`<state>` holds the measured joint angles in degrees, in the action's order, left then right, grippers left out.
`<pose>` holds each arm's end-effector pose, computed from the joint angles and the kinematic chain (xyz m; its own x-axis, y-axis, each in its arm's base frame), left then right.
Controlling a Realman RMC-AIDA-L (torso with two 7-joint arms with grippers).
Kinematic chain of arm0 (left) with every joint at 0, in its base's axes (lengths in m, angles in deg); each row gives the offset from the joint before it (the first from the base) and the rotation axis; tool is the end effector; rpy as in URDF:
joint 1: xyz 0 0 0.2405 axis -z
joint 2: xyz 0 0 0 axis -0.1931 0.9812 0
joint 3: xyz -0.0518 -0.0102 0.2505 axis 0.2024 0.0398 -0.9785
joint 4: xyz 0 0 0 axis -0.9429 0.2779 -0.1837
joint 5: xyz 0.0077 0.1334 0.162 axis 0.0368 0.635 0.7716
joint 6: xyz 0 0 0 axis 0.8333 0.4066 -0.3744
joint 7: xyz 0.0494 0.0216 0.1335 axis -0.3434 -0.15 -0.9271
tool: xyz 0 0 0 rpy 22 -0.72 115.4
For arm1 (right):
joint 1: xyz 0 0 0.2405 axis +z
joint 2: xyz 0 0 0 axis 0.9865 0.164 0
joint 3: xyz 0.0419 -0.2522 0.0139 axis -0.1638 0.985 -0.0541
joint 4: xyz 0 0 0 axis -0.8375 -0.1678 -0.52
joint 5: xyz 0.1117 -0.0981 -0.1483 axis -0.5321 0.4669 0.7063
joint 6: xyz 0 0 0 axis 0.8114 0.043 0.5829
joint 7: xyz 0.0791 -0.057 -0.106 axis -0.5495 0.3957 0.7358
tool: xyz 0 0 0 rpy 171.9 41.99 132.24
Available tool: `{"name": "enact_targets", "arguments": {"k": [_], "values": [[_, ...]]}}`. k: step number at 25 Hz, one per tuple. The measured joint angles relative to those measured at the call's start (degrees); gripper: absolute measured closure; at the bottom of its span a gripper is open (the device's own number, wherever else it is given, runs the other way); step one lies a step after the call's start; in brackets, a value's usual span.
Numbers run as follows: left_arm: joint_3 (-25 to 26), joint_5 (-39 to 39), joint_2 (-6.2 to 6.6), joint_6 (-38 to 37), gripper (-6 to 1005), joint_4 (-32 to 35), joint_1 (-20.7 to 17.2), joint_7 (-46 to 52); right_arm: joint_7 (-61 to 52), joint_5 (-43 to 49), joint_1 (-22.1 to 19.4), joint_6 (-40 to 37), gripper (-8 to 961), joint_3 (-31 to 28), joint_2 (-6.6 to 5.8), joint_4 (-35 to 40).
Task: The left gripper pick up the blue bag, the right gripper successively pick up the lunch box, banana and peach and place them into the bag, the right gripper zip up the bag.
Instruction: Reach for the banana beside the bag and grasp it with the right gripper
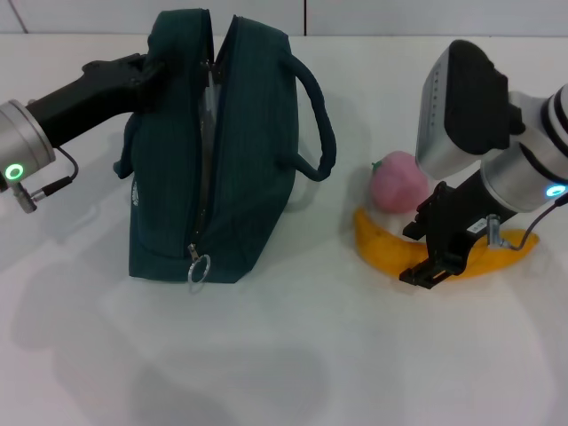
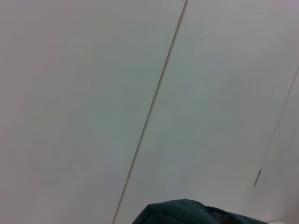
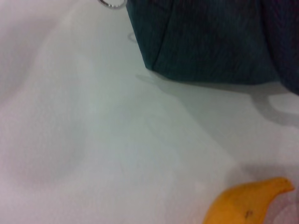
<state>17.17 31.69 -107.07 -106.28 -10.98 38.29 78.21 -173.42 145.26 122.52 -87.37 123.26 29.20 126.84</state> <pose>-0.2715 0.3661 0.0216 0.5371 0.2822 0.7949 0.7246 -0.6368 -0.2635 0.1486 0.3582 -0.0454 0.9181 -0.1389 0.3711 -0.0917 -0.9856 -0.1421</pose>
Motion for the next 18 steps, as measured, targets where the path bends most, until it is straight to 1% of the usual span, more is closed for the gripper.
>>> {"name": "enact_targets", "arguments": {"k": [4, 9, 18], "values": [[0.00, 0.06, -0.01, -0.05, 893, 0.01, 0.00, -0.02, -1.12, 0.32, -0.01, 1.92, 334, 1.65, 0.07, -1.39], [0.00, 0.02, -0.02, -0.09, 891, 0.16, 0.00, -0.08, -2.03, 0.48, 0.07, 3.76, 361, 4.11, 0.10, -1.94], [0.00, -0.01, 0.20, -0.07, 889, 0.18, -0.49, -0.19, -2.66, 0.01, -0.31, 7.06, 409, 3.77, -0.02, -1.38]]}}
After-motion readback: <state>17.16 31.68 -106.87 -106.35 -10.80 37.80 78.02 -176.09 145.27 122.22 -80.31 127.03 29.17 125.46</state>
